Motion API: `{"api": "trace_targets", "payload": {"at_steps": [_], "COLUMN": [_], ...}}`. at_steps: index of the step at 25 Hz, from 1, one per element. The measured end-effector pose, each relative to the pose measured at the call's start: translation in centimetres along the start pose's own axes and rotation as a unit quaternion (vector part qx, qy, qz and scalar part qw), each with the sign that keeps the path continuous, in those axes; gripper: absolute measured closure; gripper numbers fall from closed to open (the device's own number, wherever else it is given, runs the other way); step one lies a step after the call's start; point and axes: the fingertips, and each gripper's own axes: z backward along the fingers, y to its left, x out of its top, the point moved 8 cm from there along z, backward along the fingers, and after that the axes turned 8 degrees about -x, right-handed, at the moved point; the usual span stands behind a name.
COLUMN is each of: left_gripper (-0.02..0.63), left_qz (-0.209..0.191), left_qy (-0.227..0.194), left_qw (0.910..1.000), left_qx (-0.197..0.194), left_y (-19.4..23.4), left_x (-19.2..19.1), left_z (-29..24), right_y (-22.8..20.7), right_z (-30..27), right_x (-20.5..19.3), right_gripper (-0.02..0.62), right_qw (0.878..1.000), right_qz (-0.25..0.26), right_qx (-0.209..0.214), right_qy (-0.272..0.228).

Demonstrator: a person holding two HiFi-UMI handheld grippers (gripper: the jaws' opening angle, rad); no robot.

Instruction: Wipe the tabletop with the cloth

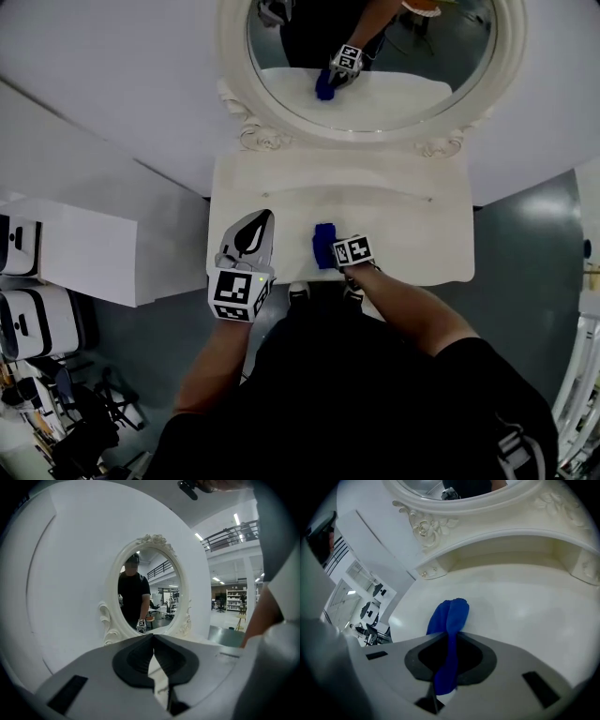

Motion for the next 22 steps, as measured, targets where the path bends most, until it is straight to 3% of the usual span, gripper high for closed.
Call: {"api": "trace_targets", "payload": {"at_steps": [13, 22], "left_gripper": [0.595, 0.595], "left_qz": [-0.020, -0.028], "left_qy": [0.000, 0.001], "left_qw": [0.9972, 0.9940], "left_qx": [-0.073, -0.106], "left_y": [-7.3, -11.7], "left_x": [1.7, 2.5], "left_z": [-7.8, -11.5], "right_y": [-13.9, -22.5], "right_z": [7.6, 12.4], "right_x": [-4.9, -8.6], "right_gripper": [0.557, 0.557], "right_qw": [0.994, 0.982], "right_qz": [-0.071, -0.136], "right_qx": [-0.080, -0.129], "right_qy": [-0.017, -0.023]}}
